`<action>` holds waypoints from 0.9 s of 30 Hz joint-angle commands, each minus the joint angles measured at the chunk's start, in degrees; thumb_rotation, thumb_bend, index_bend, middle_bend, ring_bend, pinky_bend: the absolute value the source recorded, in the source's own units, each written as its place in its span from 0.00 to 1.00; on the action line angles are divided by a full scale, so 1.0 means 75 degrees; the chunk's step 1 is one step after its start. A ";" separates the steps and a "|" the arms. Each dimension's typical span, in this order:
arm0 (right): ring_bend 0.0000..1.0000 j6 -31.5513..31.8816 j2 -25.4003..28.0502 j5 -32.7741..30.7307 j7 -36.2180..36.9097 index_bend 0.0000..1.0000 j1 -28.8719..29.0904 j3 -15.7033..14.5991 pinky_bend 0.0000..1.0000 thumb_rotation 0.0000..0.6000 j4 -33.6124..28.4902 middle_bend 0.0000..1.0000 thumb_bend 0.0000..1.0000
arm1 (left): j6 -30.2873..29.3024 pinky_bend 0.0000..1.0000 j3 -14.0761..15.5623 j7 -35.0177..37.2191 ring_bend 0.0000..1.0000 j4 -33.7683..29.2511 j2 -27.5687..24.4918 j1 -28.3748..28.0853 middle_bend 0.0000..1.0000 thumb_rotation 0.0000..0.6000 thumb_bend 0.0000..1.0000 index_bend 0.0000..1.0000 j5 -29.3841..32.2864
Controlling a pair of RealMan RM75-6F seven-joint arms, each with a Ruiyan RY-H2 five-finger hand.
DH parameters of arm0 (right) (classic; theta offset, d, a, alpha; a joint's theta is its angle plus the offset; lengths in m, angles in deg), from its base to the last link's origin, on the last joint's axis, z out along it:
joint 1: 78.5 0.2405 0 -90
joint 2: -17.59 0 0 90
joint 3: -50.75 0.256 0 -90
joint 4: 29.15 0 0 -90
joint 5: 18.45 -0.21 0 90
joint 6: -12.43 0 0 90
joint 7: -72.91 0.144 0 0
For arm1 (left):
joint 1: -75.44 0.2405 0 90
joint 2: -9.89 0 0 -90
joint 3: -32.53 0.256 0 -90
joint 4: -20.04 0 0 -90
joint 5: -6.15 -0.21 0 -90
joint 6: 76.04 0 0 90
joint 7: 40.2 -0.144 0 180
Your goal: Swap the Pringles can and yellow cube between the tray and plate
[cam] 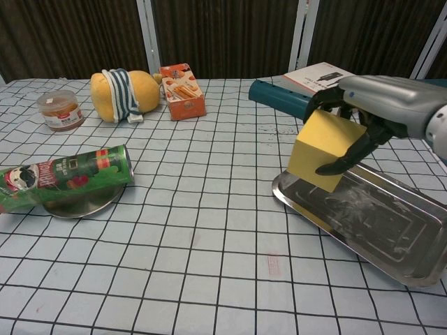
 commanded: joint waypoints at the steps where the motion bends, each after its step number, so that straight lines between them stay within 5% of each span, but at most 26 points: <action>1: 0.58 -0.0355 0.0436 0.0545 0.1138 0.58 -0.0551 -0.0376 0.67 1.00 0.0560 0.55 0.29 | 0.0031 0.15 0.0005 -0.0031 0.00 -0.0004 0.0009 -0.0011 0.00 1.00 0.38 0.02 0.0012; 11: 0.10 -0.0791 0.0853 0.1081 0.1658 0.19 -0.0977 -0.0593 0.31 1.00 0.0808 0.18 0.22 | 0.0134 0.15 -0.0006 -0.0116 0.00 -0.0005 0.0031 -0.0049 0.00 1.00 0.38 0.02 0.0096; 13: 0.02 -0.0858 0.0984 0.1123 0.1665 0.05 -0.1036 -0.0626 0.17 1.00 0.0726 0.07 0.18 | 0.0145 0.15 -0.0005 -0.0125 0.00 -0.0009 0.0030 -0.0054 0.00 1.00 0.38 0.02 0.0098; 17: 0.00 -0.0772 0.1270 0.1294 0.1717 0.00 -0.1222 -0.0617 0.01 1.00 0.0566 0.00 0.12 | 0.0143 0.15 -0.0009 -0.0161 0.00 -0.0015 0.0038 -0.0058 0.00 1.00 0.38 0.02 0.0104; 27: 0.00 0.0927 0.1653 0.2020 0.2685 0.00 -0.2378 -0.0353 0.00 1.00 0.0801 0.00 0.11 | 0.0050 0.15 -0.0012 -0.0170 0.00 -0.0013 0.0050 -0.0030 0.00 1.00 0.38 0.02 0.0042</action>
